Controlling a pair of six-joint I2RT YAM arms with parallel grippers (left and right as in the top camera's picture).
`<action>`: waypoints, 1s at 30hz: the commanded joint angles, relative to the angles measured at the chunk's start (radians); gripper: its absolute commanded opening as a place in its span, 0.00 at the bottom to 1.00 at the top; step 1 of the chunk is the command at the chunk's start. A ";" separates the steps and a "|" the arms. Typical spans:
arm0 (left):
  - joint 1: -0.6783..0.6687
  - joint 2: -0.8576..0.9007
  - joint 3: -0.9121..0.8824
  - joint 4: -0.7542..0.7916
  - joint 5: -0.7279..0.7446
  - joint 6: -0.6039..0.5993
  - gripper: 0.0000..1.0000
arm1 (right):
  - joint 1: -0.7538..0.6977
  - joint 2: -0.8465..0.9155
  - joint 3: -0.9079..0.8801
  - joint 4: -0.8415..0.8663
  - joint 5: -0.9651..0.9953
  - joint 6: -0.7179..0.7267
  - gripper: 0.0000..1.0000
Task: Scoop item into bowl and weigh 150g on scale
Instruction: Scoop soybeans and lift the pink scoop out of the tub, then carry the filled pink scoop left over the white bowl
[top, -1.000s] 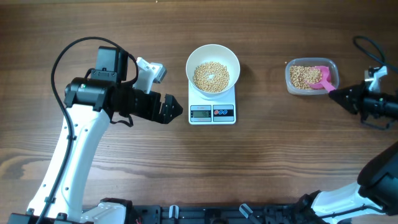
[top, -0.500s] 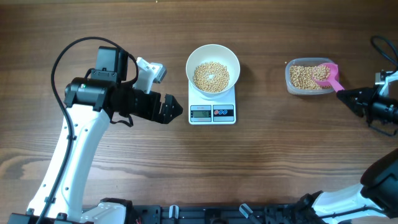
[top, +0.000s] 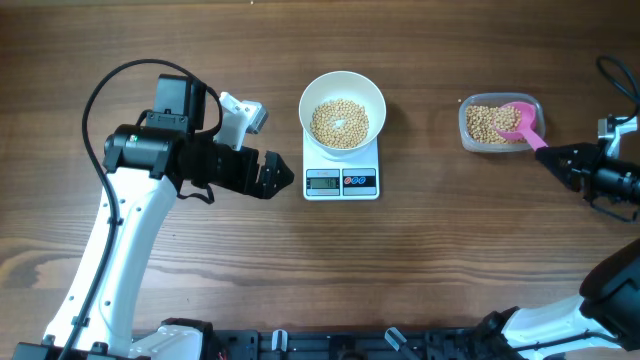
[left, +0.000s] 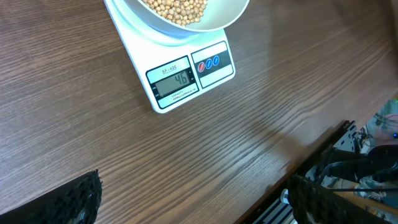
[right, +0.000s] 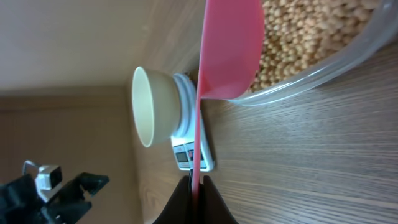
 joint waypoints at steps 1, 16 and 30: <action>-0.005 -0.010 -0.005 0.000 0.019 -0.002 1.00 | -0.002 0.017 -0.008 -0.019 -0.105 -0.066 0.04; -0.005 -0.010 -0.005 0.000 0.019 -0.002 1.00 | 0.072 0.017 -0.008 -0.108 -0.228 -0.150 0.04; -0.005 -0.010 -0.005 0.000 0.019 -0.002 1.00 | 0.385 0.000 0.028 -0.135 -0.322 -0.141 0.04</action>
